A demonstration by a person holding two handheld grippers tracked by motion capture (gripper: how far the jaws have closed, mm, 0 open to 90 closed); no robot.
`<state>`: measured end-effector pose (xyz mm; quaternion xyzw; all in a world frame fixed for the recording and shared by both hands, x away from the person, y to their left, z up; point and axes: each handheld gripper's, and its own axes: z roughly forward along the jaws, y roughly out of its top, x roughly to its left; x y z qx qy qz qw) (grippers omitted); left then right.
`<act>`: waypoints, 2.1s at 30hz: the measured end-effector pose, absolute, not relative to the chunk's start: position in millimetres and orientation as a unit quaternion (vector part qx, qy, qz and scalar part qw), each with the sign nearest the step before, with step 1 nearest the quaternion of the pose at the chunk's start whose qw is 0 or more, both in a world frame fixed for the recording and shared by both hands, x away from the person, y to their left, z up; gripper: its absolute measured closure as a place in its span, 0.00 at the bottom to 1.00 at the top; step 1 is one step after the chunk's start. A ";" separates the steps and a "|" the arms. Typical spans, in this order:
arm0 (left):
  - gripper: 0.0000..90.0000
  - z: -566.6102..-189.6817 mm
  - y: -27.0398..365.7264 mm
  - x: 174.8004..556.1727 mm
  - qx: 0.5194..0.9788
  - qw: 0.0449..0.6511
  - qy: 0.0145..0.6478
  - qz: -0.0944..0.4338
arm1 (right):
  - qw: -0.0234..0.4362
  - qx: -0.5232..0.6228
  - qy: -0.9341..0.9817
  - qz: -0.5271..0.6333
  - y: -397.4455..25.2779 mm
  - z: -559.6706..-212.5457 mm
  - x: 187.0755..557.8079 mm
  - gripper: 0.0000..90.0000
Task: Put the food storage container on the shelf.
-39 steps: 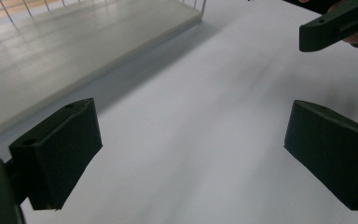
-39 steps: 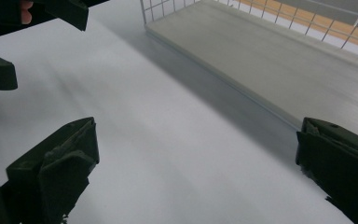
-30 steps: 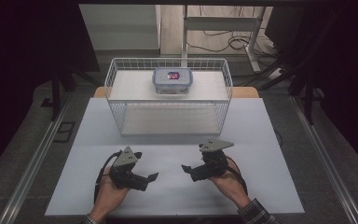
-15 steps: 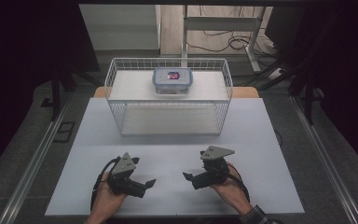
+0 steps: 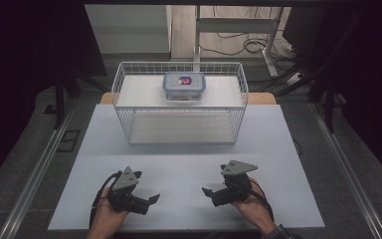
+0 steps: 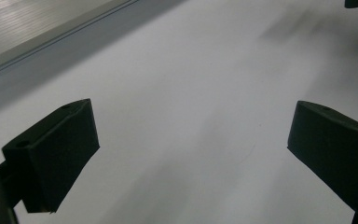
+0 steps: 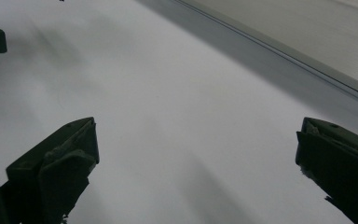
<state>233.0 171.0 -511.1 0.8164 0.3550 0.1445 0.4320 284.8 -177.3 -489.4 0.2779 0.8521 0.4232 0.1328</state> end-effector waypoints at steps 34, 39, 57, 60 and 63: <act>0.02 -515.1 226.0 204.0 0.791 0.425 0.408 0.162 | 0.186 0.321 0.833 0.410 -232.6 -489.6 267.9 0.00; 0.02 -515.6 233.2 200.5 0.787 0.425 0.416 0.165 | 0.189 0.329 0.830 0.408 -240.8 -490.2 266.5 0.00; 0.02 -519.6 261.4 187.1 0.770 0.421 0.447 0.175 | 0.215 0.367 0.814 0.396 -276.5 -491.4 260.3 0.00; 0.02 -521.0 265.5 184.9 0.768 0.418 0.451 0.177 | 0.220 0.371 0.812 0.394 -282.6 -492.0 258.5 0.00; 0.02 -522.2 270.8 182.2 0.764 0.417 0.458 0.179 | 0.223 0.379 0.809 0.391 -288.7 -493.7 256.9 0.00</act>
